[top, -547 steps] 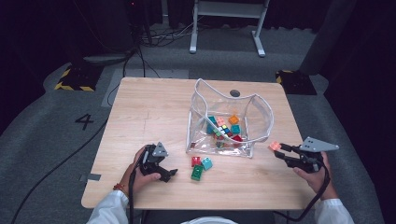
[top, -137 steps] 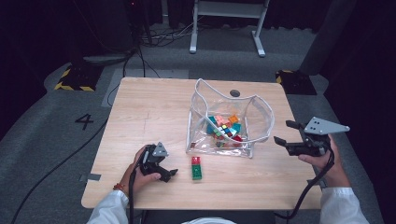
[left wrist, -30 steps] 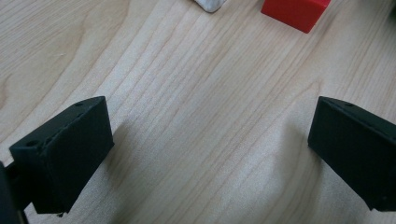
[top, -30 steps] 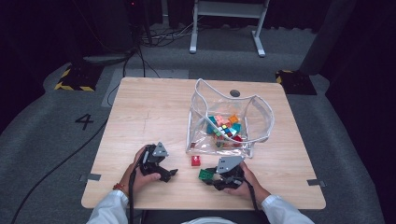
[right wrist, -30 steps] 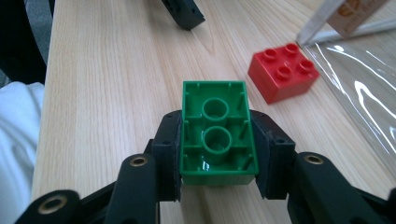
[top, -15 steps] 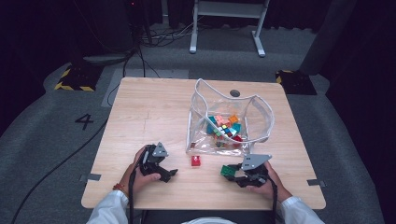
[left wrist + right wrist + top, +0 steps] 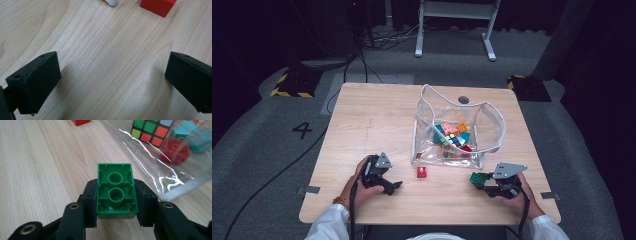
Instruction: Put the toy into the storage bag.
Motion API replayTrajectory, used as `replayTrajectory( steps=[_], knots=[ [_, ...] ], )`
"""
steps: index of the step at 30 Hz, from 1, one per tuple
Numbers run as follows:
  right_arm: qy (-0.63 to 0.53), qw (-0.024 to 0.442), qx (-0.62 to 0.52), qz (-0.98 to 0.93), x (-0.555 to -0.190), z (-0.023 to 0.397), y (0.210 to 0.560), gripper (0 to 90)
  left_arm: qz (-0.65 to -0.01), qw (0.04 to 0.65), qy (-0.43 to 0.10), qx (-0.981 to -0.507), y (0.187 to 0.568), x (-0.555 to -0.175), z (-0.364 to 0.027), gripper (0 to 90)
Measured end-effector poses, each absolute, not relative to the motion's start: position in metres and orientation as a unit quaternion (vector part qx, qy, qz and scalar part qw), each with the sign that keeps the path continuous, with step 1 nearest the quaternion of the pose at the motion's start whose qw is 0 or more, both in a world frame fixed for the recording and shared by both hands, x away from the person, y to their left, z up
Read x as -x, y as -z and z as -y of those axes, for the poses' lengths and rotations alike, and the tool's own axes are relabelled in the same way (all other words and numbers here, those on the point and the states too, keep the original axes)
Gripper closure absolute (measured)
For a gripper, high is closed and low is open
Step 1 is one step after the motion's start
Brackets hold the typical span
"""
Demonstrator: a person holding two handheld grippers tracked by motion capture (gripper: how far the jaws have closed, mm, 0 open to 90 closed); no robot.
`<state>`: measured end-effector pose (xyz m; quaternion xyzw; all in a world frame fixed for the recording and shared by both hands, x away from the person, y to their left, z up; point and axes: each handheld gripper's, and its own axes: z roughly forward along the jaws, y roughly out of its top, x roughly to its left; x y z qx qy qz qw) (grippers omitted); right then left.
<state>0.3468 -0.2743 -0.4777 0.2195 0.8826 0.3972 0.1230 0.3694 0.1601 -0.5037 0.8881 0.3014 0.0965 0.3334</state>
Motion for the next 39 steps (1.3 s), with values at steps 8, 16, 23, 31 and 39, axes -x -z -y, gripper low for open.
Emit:
replayTrajectory(
  steps=[8,16,23,31,39],
  knots=[
    [-0.400,0.129,-0.244,-0.874,-0.347,0.299,0.474,58.9,-0.302,0.333,-0.096,-0.888,0.504,-0.369,-0.160,0.2],
    [-0.411,0.141,-0.274,-0.858,-0.346,0.323,0.471,58.9,-0.302,0.333,-0.096,-0.888,0.504,-0.369,-0.160,0.2],
    [-0.413,0.169,-0.289,-0.847,-0.355,0.339,0.455,58.9,-0.301,0.334,-0.098,-0.888,0.504,-0.370,-0.160,0.2],
    [-0.425,0.198,-0.301,-0.831,-0.371,0.355,0.425,58.9,-0.300,0.333,-0.097,-0.889,0.503,-0.370,-0.160,0.0],
    [-0.443,0.240,-0.303,-0.809,-0.387,0.367,0.380,58.9,-0.300,0.333,-0.097,-0.889,0.503,-0.370,-0.160,0.0]
  ],
)
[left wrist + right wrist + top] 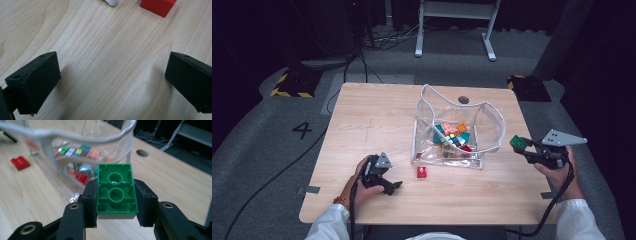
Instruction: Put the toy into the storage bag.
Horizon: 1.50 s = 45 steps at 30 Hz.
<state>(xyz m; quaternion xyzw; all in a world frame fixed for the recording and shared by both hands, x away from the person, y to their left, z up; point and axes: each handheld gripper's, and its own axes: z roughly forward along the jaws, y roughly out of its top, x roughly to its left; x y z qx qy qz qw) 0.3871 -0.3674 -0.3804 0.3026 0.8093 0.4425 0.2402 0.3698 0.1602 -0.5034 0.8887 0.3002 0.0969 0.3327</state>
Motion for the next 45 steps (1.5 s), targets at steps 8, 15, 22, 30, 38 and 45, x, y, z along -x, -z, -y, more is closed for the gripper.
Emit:
replayTrajectory(
  steps=[8,15,22,30,38,45],
  knots=[
    [-0.457,0.249,-0.306,-0.797,-0.403,0.367,0.351,58.9,-0.301,0.333,-0.098,-0.888,0.504,-0.370,-0.160,0.1],
    [-0.463,0.254,-0.297,-0.796,-0.417,0.356,0.334,58.9,-0.303,0.333,-0.096,-0.888,0.503,-0.370,-0.160,0.0],
    [-0.472,0.248,-0.280,-0.798,-0.428,0.340,0.320,58.9,-0.303,0.333,-0.097,-0.888,0.503,-0.369,-0.160,0.0],
    [-0.465,0.239,-0.263,-0.811,-0.443,0.322,0.313,58.9,-0.303,0.333,-0.096,-0.888,0.503,-0.370,-0.160,0.0],
    [-0.468,0.220,-0.244,-0.821,-0.456,0.302,0.313,58.9,-0.302,0.333,-0.096,-0.888,0.503,-0.370,-0.160,0.0],
    [-0.451,0.203,-0.223,-0.840,-0.463,0.278,0.316,58.9,-0.302,0.333,-0.096,-0.888,0.503,-0.370,-0.160,0.0]
  ],
)
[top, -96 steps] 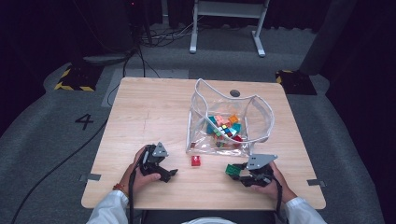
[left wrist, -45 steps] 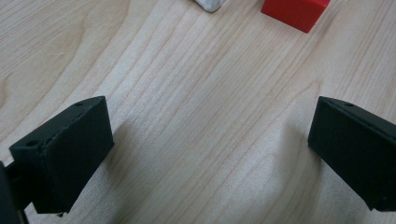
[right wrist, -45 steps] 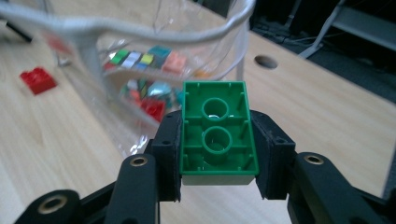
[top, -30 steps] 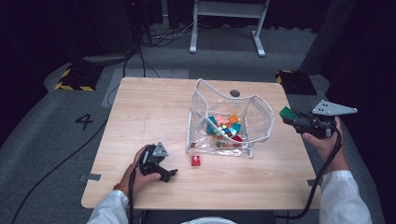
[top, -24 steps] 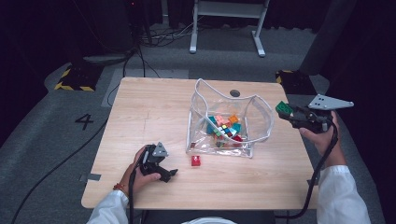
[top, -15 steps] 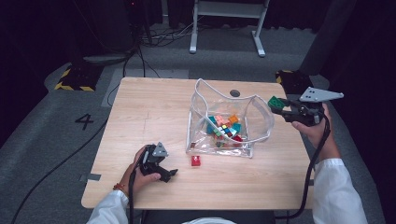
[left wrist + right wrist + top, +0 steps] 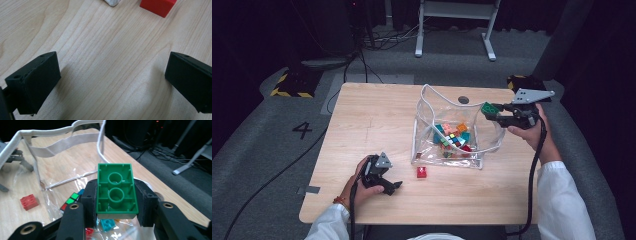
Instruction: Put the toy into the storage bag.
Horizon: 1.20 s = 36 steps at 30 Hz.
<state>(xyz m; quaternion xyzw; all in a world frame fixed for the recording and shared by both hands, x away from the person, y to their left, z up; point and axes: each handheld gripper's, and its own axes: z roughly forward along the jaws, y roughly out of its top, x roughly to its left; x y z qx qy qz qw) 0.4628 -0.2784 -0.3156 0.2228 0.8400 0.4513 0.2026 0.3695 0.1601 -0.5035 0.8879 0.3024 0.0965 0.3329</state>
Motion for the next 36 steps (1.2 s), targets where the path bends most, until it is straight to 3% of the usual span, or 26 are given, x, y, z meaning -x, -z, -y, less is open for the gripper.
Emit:
replayTrajectory(
  steps=[22,36],
  knots=[
    [-0.314,0.154,-0.153,-0.924,-0.482,0.204,0.335,58.9,-0.303,0.333,-0.096,-0.888,0.503,-0.369,-0.160,0.0],
    [-0.229,0.136,-0.159,-0.951,-0.496,0.208,0.347,58.9,-0.303,0.333,-0.097,-0.888,0.504,-0.369,-0.160,0.0]
  ],
)
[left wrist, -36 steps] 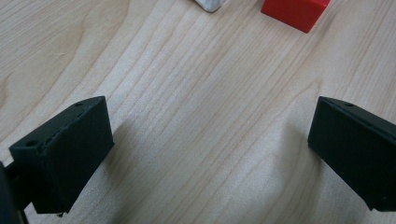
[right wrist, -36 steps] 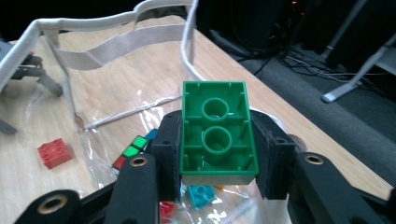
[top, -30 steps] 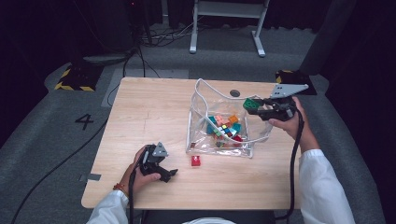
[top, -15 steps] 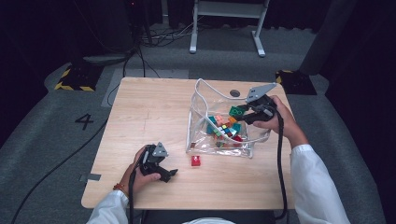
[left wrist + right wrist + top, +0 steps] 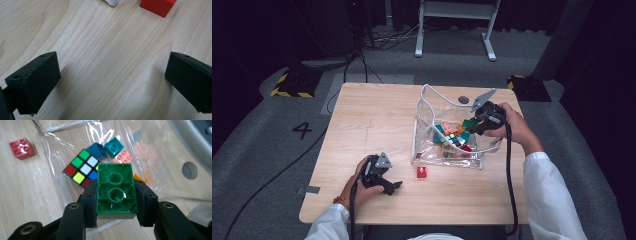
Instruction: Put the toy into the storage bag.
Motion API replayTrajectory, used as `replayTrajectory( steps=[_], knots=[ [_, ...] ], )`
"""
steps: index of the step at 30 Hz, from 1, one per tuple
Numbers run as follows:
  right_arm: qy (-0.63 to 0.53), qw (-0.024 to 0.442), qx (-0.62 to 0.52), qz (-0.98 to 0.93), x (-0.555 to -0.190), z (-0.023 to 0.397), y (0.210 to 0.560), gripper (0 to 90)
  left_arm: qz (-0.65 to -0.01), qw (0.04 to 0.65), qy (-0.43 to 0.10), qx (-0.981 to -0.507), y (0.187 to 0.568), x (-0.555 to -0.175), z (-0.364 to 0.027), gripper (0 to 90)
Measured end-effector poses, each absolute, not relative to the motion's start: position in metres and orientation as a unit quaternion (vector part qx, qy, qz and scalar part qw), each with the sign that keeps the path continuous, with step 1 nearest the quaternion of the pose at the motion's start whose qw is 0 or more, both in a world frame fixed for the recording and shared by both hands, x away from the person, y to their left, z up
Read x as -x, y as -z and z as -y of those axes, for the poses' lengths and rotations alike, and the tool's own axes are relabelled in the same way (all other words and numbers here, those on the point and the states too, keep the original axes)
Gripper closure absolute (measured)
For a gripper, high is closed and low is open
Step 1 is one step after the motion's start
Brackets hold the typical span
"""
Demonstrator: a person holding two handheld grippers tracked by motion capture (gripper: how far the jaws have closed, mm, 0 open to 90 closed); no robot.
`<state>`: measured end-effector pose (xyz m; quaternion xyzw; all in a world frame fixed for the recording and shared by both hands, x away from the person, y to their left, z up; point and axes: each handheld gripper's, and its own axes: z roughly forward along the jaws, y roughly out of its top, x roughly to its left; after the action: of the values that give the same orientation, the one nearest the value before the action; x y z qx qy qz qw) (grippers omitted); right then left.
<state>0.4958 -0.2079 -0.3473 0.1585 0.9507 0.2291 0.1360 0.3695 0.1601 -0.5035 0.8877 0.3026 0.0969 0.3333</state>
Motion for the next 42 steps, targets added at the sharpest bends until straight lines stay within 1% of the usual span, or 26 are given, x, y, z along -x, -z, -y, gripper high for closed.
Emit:
replayTrajectory(
  steps=[13,24,32,42],
  knots=[
    [-0.179,0.139,-0.173,-0.958,-0.495,0.229,0.355,58.8,-0.303,0.333,-0.097,-0.888,0.504,-0.369,-0.160,0.0],
    [-0.181,0.141,-0.180,-0.956,-0.492,0.249,0.352,58.8,-0.303,0.333,-0.097,-0.888,0.503,-0.370,-0.160,0.0],
    [-0.170,0.153,-0.181,-0.956,-0.491,0.251,0.350,58.7,-0.303,0.333,-0.096,-0.888,0.504,-0.369,-0.160,0.0],
    [-0.165,0.155,-0.179,-0.958,-0.490,0.248,0.348,58.2,-0.303,0.333,-0.097,-0.888,0.504,-0.369,-0.160,0.0]
  ],
)
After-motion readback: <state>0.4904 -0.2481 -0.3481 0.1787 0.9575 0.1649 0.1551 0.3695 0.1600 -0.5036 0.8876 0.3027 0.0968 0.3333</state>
